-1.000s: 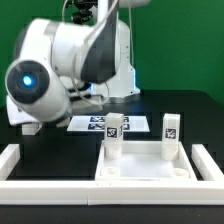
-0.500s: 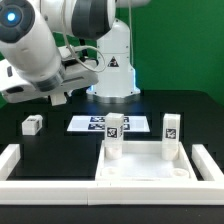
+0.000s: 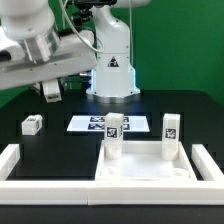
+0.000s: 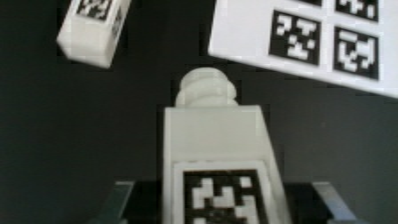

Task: Assemble square table

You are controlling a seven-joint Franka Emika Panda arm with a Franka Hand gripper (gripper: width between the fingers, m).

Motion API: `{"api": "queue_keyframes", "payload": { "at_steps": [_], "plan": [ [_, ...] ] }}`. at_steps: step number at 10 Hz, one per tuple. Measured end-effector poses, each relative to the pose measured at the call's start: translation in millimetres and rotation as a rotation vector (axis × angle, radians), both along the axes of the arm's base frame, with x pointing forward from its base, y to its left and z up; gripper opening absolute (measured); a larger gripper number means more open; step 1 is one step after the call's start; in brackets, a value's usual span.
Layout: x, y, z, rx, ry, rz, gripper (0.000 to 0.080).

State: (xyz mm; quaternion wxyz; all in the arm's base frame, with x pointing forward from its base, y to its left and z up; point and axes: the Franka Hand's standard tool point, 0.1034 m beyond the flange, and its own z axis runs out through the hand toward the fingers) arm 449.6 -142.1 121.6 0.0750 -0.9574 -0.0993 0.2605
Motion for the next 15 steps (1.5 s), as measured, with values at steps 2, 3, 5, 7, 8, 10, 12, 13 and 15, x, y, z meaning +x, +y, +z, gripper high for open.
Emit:
{"api": "queue_keyframes", "payload": {
  "at_steps": [2,3,5,7,8,10,12,13,15],
  "plan": [
    [-1.2,-3.0,-8.4,0.007,-0.123,-0.019,0.0285],
    [1.7,-4.9,-7.9,0.009,-0.195,-0.026,0.0285],
    [21.6,15.2,-8.3,-0.009,-0.319,-0.098,0.0285],
    [59.3,43.9,7.8,-0.025,-0.411,-0.112,0.0285],
    [82.3,56.5,18.6,-0.036,-0.475,-0.140,0.0285],
    [114.5,99.3,28.5,-0.066,-0.601,-0.211,0.0285],
    [110.3,111.4,30.0,-0.074,-0.763,-0.221,0.0285],
    [110.9,106.1,29.1,-0.089,-0.816,-0.211,0.0285],
    [111.4,94.8,30.5,-0.133,-0.959,-0.190,0.0285]
  ]
}}
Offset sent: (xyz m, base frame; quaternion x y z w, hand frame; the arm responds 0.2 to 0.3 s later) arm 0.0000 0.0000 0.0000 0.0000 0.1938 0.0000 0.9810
